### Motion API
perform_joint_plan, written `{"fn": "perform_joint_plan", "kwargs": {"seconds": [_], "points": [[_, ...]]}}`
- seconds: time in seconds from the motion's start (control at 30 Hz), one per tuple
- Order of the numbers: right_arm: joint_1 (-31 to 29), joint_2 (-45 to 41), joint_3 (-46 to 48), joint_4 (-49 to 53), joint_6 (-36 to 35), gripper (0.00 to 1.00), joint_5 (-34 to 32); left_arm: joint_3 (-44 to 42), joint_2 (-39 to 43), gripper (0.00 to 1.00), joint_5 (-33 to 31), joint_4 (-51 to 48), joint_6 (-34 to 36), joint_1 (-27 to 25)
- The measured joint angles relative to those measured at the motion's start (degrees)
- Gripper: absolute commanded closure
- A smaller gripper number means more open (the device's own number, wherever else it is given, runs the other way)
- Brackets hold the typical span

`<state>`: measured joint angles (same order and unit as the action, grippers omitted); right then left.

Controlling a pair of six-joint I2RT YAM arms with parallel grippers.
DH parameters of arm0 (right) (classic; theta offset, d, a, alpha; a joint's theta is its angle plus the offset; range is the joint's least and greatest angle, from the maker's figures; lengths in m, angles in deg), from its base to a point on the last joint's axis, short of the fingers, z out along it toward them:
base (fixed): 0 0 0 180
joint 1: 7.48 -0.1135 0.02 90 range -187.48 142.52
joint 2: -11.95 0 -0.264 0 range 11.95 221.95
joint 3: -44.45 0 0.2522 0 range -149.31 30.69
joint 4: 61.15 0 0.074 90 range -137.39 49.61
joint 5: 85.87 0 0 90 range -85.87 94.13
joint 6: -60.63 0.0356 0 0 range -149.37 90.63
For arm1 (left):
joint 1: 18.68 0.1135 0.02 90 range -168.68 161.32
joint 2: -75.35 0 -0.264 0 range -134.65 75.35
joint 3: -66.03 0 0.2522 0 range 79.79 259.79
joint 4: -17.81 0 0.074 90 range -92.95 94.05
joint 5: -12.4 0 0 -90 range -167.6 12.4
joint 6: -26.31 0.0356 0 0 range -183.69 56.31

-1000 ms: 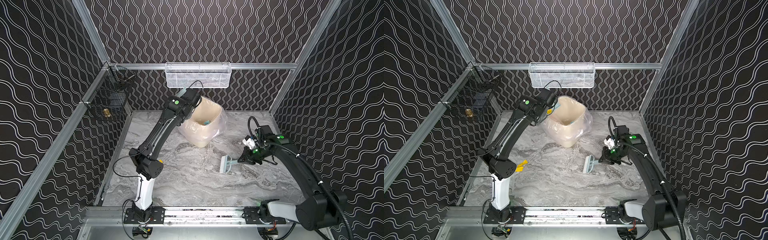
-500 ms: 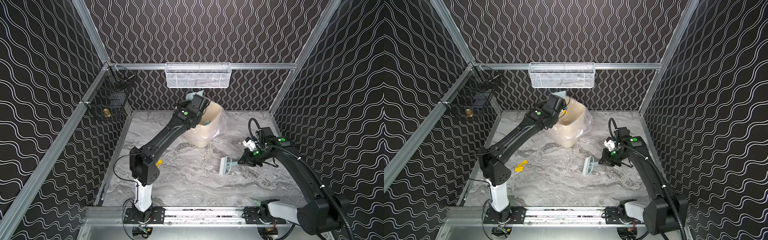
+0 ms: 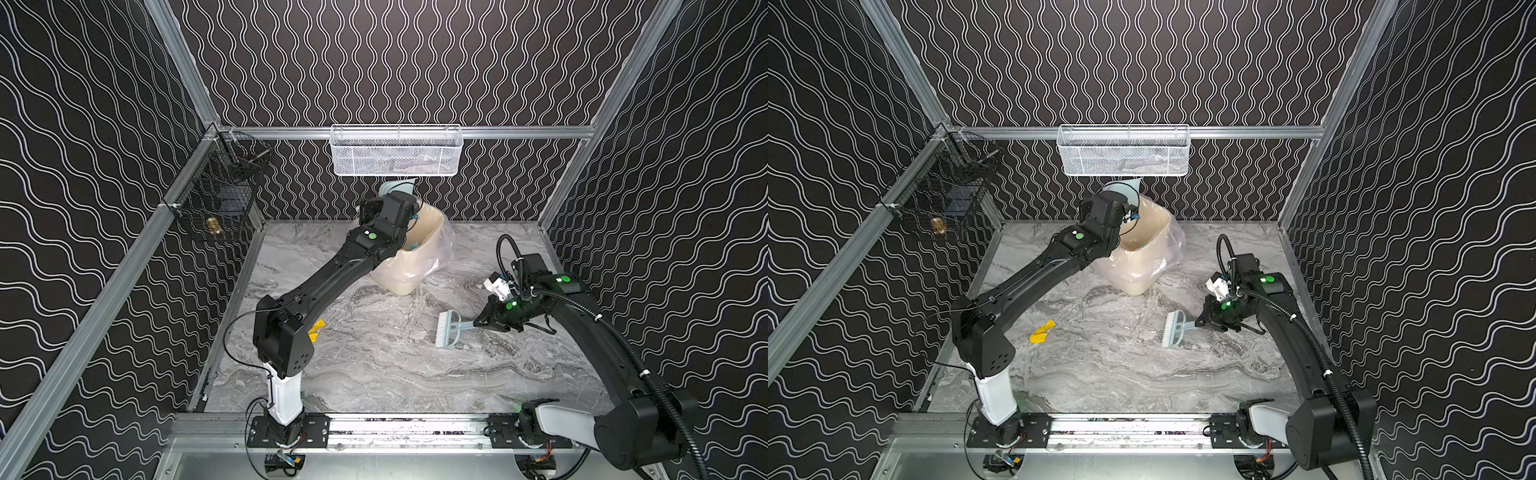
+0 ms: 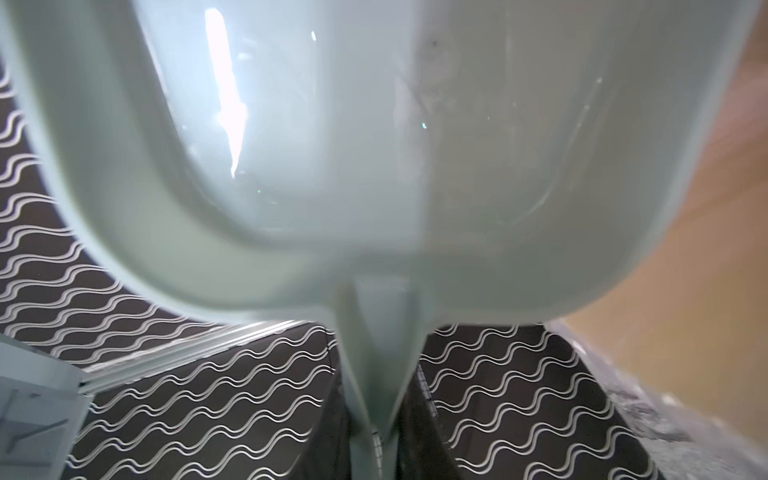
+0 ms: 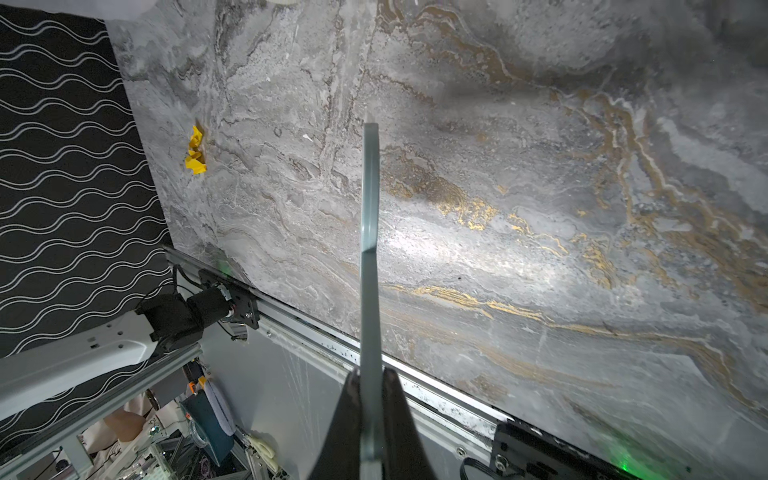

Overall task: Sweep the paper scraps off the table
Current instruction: 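Tip the dustpan over the bin with the left gripper to empty it, then bring the dustpan down toward the remaining yellow scrap while the right lowers the brush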

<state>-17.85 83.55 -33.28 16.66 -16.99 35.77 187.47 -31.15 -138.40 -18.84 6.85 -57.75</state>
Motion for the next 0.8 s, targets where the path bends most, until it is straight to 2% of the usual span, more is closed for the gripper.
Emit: {"fn": "perform_joint_plan", "kwargs": {"seconds": [0.1, 0.2, 0.33, 0.47, 0.63, 0.8], "points": [[-1.2, -1.0, 0.8, -2.5, 1.2, 1.00, 1.3, 4.9, 0.8, 1.00, 2.6, -9.7, -11.6, -0.6], [-4.2, -2.2, 2.3, -5.8, 3.7, 1.00, 2.3, 5.6, 4.0, 1.00, 4.9, -18.1, -23.4, -0.9], [-10.5, -3.7, 4.7, -11.2, 7.3, 1.00, 2.8, 3.1, 8.7, 1.00, 10.4, -28.1, -38.0, -1.2], [-17.6, -4.5, 7.5, -18.9, 11.8, 1.00, 3.0, -3.1, 14.9, 1.00, 16.7, -34.2, -50.2, -1.3], [-25.2, -2.6, 8.9, -28.3, 16.8, 1.00, 2.7, -11.5, 21.6, 1.00, 23.9, -38.7, -61.6, -1.1], [-32.0, 1.9, 9.8, -39.7, 20.7, 1.00, 2.4, -18.2, 28.2, 1.00, 28.7, -41.3, -69.2, 0.1]]}}
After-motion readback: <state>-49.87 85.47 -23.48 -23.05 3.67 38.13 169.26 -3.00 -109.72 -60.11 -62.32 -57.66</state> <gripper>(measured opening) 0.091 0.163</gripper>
